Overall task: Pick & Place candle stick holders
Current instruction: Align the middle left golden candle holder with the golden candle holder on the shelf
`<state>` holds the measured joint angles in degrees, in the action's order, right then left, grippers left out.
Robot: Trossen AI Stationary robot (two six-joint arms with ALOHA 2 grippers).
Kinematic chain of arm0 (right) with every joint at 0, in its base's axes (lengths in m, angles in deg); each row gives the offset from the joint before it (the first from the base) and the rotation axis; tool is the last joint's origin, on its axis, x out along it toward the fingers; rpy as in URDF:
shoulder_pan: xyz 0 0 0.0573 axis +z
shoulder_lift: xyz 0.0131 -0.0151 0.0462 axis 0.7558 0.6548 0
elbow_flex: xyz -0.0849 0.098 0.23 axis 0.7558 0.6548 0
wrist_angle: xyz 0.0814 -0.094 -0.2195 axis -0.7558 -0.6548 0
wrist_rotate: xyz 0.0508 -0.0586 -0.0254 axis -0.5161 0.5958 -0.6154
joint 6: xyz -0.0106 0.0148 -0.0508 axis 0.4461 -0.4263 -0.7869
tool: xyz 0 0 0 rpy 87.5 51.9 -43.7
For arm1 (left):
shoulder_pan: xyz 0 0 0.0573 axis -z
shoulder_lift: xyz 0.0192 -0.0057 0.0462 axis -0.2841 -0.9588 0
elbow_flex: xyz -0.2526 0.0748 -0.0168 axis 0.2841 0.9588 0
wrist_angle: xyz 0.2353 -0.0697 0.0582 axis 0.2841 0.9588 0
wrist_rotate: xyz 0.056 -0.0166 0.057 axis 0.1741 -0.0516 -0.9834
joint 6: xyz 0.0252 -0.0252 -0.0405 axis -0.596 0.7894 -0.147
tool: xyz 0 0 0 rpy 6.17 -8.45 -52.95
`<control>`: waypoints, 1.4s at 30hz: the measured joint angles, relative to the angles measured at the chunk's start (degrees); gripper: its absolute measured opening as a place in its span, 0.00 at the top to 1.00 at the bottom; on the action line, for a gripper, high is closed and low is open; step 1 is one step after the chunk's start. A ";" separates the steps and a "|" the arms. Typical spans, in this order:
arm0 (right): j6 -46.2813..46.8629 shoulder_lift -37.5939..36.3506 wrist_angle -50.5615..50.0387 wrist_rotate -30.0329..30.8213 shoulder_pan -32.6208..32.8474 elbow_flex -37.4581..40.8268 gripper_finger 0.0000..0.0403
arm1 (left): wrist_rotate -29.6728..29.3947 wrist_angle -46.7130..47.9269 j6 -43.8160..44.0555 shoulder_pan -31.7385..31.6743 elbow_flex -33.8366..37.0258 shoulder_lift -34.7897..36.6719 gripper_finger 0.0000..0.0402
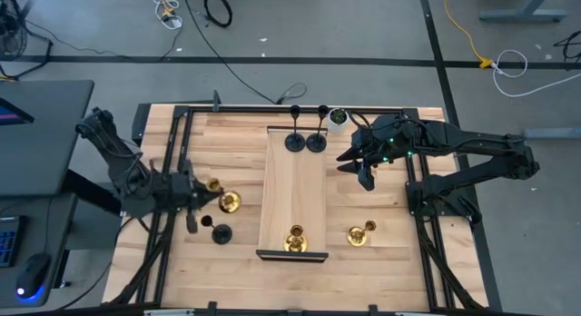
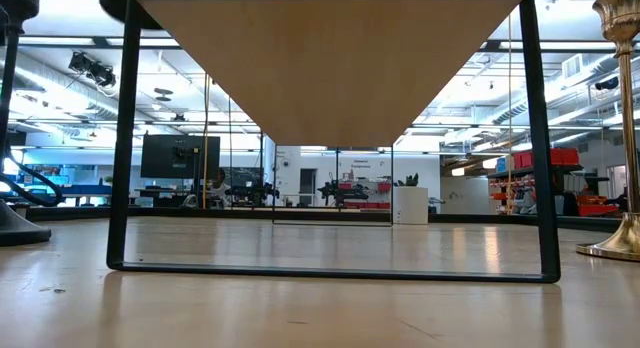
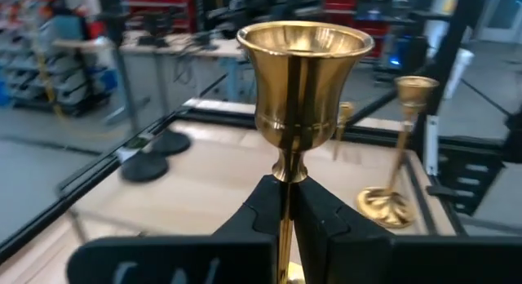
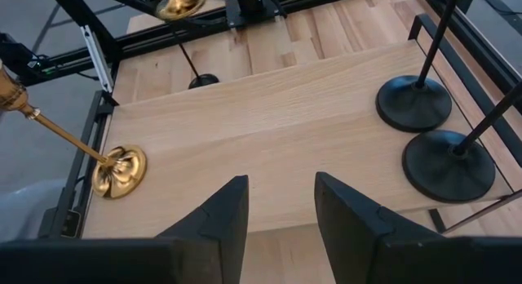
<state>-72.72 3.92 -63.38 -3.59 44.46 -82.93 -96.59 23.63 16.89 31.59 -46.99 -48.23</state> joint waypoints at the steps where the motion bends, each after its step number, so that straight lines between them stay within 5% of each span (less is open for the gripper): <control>1: 0.20 0.01 0.00 0.02 0.02 0.00 0.65 | 0.64 -1.31 -1.44 0.00 -0.37 -1.21 0.96; 12: 0.60 -0.01 0.37 0.00 0.00 0.00 0.65 | 4.49 -6.11 -1.55 -0.11 -4.47 -12.60 0.96; 28: 2.51 -0.01 1.68 0.02 0.01 0.00 0.65 | 19.00 -13.83 -4.00 -8.79 -10.44 -27.59 0.96; 42: 2.50 -0.01 1.29 0.02 0.00 0.00 0.65 | 24.65 -16.27 -4.53 -10.63 -12.78 -32.54 0.96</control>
<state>-70.22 3.91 -62.09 -3.57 44.46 -82.93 -71.94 7.37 12.36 20.96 -59.78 -80.77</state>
